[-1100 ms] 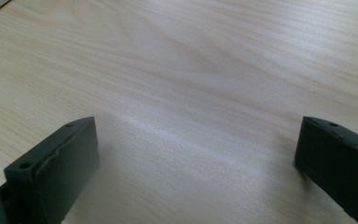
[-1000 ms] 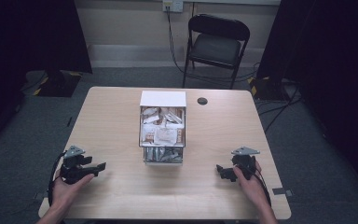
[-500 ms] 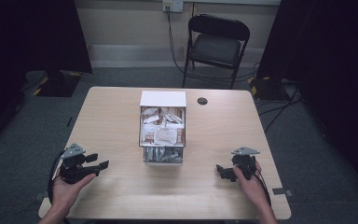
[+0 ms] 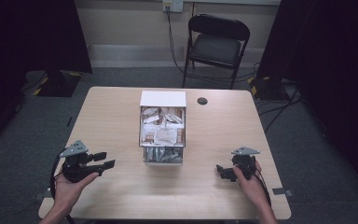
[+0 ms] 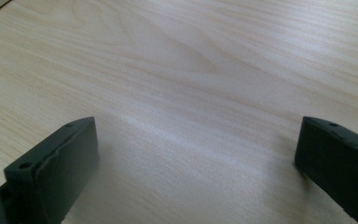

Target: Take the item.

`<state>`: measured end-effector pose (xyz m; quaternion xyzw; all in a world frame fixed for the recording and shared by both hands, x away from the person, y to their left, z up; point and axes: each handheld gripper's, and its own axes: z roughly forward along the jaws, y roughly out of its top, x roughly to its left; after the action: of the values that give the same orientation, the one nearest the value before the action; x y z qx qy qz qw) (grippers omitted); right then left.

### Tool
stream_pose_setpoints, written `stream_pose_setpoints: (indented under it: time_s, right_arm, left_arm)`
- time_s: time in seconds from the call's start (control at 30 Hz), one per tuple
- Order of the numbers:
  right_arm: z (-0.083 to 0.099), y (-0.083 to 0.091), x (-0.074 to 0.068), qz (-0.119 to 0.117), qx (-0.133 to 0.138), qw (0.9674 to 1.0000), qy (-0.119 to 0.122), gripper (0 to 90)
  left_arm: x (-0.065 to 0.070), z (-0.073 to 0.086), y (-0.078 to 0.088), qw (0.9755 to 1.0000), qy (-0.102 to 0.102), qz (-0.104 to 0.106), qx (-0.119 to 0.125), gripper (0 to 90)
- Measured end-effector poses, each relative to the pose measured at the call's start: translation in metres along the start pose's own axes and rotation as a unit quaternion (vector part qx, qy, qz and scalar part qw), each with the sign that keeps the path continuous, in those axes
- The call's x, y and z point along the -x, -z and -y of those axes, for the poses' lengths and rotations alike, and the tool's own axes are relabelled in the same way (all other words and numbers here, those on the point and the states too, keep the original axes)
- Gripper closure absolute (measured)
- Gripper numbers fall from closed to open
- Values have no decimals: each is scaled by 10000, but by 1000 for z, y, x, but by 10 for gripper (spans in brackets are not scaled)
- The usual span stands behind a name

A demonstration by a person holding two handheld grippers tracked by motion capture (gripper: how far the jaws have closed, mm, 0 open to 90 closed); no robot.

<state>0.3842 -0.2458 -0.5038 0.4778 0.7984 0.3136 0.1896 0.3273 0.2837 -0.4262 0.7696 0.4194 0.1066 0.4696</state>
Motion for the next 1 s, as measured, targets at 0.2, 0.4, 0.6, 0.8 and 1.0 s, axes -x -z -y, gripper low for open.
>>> stream_pose_setpoints:
  time_s: [0.2,0.4,0.6,0.8,1.0]
  right_arm:
    - [0,0,0,-3,5,10000,9,0]
    - [0,0,0,0,-1,10000,1,0]
    - [0,0,0,0,-1,10000,3,0]
    - [0,0,0,-1,-1,10000,2,0]
    - [0,0,0,2,0,10000,2,0]
  left_arm:
    - [8,-16,7,9998,-19,152,161,474]
    - [21,-33,11,9987,-360,201,307,476]
    - [28,-51,16,9961,-507,401,596,493]
    - [31,-66,25,9933,-641,483,828,505]
    - [41,-85,27,9900,-875,649,893,542]
